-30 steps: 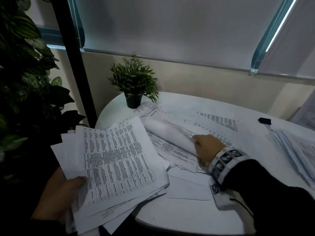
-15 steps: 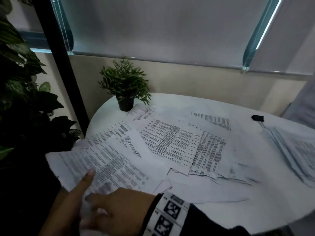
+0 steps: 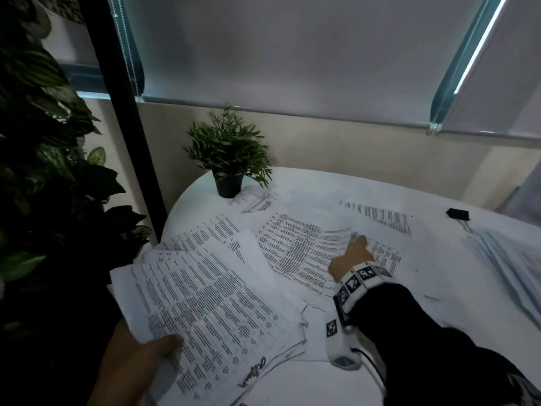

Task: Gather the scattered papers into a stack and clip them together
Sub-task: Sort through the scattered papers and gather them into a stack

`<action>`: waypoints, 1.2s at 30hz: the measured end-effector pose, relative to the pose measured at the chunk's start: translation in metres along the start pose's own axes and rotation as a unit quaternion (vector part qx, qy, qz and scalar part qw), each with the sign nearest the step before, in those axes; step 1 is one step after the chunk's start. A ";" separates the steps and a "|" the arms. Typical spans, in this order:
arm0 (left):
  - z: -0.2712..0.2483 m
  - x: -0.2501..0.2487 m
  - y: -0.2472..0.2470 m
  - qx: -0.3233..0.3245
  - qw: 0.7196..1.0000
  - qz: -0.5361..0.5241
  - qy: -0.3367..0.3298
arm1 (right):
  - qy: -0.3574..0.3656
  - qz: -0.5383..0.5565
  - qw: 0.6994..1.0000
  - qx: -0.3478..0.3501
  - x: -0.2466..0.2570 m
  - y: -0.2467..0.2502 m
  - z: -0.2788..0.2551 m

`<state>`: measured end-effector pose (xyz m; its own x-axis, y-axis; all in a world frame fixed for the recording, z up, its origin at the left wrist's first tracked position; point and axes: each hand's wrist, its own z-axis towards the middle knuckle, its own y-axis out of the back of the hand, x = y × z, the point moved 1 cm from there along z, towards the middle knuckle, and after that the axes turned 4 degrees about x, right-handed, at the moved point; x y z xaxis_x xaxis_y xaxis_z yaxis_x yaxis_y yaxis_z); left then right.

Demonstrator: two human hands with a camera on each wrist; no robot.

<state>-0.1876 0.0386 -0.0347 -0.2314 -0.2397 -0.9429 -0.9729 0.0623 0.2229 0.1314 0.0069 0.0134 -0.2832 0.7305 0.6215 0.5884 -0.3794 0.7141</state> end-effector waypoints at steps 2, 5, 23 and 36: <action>0.007 0.007 0.002 -0.003 1.000 -0.031 -0.003 | 0.037 0.051 0.997 -0.052 -0.007 0.016 -0.001; 0.013 0.018 0.004 0.013 0.998 -0.065 0.001 | 0.127 0.224 0.939 -0.229 -0.014 0.044 -0.017; -0.007 0.005 0.003 0.036 0.986 -0.137 -0.091 | 0.166 0.209 0.950 0.160 -0.019 -0.049 -0.121; -0.046 -0.076 0.010 0.098 0.906 -0.251 -0.326 | 0.458 0.281 0.842 0.041 0.024 0.023 -0.128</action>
<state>-0.1798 0.0125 0.0509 0.3548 0.3349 -0.8729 -0.9203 0.2896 -0.2630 0.0417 -0.0571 0.0856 -0.3862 -0.3110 0.8684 0.8643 -0.4509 0.2229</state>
